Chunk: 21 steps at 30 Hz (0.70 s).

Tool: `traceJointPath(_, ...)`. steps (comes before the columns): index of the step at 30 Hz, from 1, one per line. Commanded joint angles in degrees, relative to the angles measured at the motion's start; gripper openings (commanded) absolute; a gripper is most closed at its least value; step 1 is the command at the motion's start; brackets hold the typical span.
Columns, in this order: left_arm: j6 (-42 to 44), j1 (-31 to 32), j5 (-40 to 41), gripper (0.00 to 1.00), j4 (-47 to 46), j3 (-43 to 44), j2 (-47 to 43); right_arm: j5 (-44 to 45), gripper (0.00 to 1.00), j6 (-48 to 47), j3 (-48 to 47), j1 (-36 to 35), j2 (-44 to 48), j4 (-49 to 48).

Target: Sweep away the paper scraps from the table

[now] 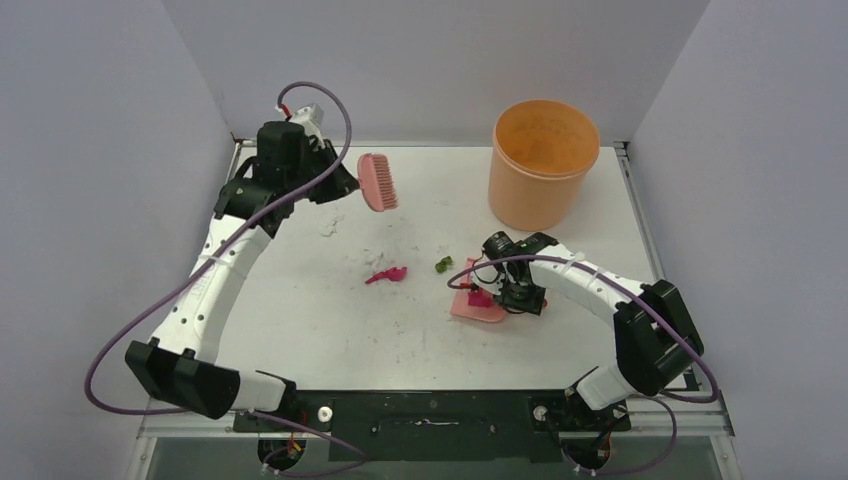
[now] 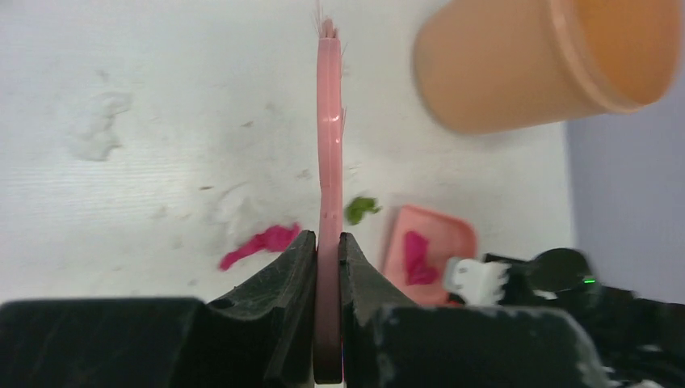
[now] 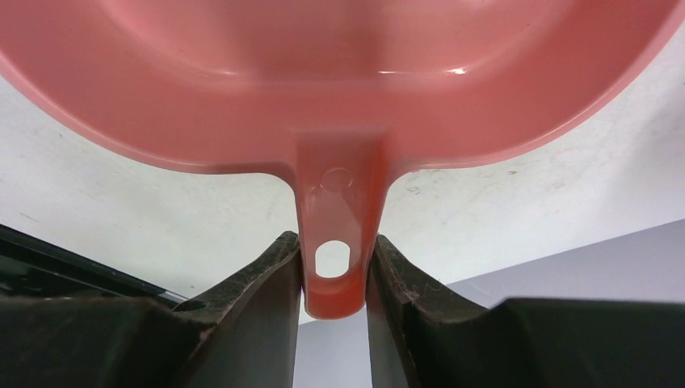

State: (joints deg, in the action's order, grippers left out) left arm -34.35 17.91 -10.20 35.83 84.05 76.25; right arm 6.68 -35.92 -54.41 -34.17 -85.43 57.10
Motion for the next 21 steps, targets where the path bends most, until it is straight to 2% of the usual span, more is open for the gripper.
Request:
traceJointPath(1,18.2,2.4,13.9,0.0,29.6,8.9,8.7,2.6,0.05,-4.0,-5.3,0.8,-3.1,4.0)
traceJointPath(5,20.6,6.6,27.0,0.0,31.0,9.9,11.1,3.4,0.05,-5.3,-9.3,1.6,-6.2,6.3)
traceJointPath(11,21.7,10.6,35.1,0.0,30.8,10.9,16.7,4.0,0.05,-4.1,-13.3,2.0,-11.5,7.6)
traceJointPath(17,22.1,11.8,32.4,0.0,26.9,8.2,21.0,3.9,0.05,-1.9,-16.7,2.0,-15.8,7.3)
traceJointPath(21,20.6,12.1,26.3,0.0,23.6,6.2,21.4,1.8,0.06,-0.7,-19.2,1.6,-17.5,7.2)
